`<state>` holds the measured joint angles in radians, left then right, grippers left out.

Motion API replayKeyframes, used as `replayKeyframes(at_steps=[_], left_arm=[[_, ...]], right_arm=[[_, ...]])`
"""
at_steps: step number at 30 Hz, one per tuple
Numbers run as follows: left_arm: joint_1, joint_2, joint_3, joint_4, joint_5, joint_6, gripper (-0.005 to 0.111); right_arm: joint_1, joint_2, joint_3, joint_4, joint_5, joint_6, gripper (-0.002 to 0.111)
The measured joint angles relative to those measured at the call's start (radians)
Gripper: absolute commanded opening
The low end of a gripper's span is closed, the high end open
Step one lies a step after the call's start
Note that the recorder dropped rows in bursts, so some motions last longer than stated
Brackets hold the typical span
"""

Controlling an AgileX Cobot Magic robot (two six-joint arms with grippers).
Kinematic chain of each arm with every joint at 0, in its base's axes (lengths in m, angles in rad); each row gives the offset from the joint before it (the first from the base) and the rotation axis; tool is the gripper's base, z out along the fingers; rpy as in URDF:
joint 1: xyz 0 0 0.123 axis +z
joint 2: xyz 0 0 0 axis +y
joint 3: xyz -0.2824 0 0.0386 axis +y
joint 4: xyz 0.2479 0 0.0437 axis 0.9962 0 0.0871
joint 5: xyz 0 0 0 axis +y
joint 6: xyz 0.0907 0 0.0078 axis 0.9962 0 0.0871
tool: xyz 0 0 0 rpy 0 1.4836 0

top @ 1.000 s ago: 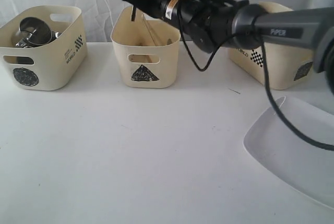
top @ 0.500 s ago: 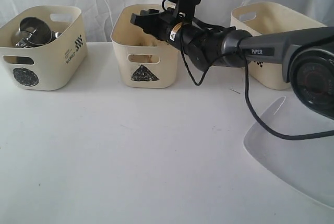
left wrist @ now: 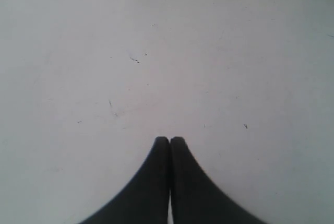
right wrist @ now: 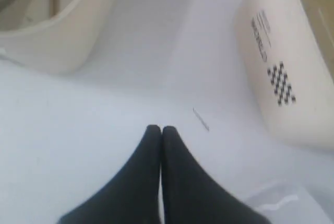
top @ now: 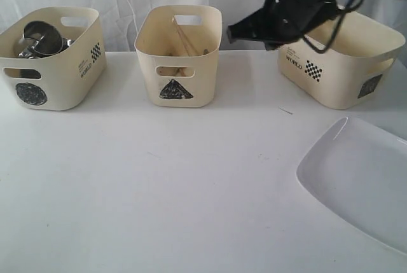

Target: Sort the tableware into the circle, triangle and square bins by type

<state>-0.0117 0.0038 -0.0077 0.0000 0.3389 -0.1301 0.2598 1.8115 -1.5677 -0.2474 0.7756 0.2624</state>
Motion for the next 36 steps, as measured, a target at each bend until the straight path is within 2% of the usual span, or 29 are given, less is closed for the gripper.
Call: replayKeyframes(at_steps=[3,6,8,12,16,19,22,24,26,31,33,36], left_arm=[[0.0,0.0,0.0,0.0,0.0,0.0,0.001],[0.0,0.0,0.0,0.0,0.0,0.0,0.001],[0.0,0.0,0.0,0.0,0.0,0.0,0.001],[0.0,0.0,0.0,0.0,0.0,0.0,0.001],[0.0,0.0,0.0,0.0,0.0,0.0,0.001],[0.0,0.0,0.0,0.0,0.0,0.0,0.001],[0.0,0.0,0.0,0.0,0.0,0.0,0.001],[0.0,0.0,0.0,0.0,0.0,0.0,0.001],[0.0,0.0,0.0,0.0,0.0,0.0,0.001],[0.0,0.0,0.0,0.0,0.0,0.0,0.001],[0.0,0.0,0.0,0.0,0.0,0.0,0.001],[0.0,0.0,0.0,0.0,0.0,0.0,0.001]], right_arm=[[-0.055,-0.145,0.169,0.089,-0.001,-0.041,0.0],[-0.156,-0.286,0.364,0.171,-0.002,-0.104,0.0],[-0.277,-0.359,0.495,0.239,0.008,-0.159,0.0],[-0.587,-0.42,0.664,0.427,0.06,-0.27,0.0],[-0.867,-0.396,0.708,0.671,0.108,-0.489,0.0],[-1.018,-0.36,0.698,0.848,0.18,-0.697,0.0],[-1.104,-0.32,0.676,0.939,0.267,-0.911,0.0],[-1.131,-0.305,0.666,0.951,0.277,-1.019,0.005],[-1.144,-0.295,0.662,0.956,0.26,-1.13,0.017],[-1.148,-0.253,0.66,0.961,0.202,-1.336,0.06],[-1.148,-0.231,0.66,0.961,0.148,-1.34,0.067],[-1.148,-0.201,0.66,0.962,0.034,-1.313,0.067]])
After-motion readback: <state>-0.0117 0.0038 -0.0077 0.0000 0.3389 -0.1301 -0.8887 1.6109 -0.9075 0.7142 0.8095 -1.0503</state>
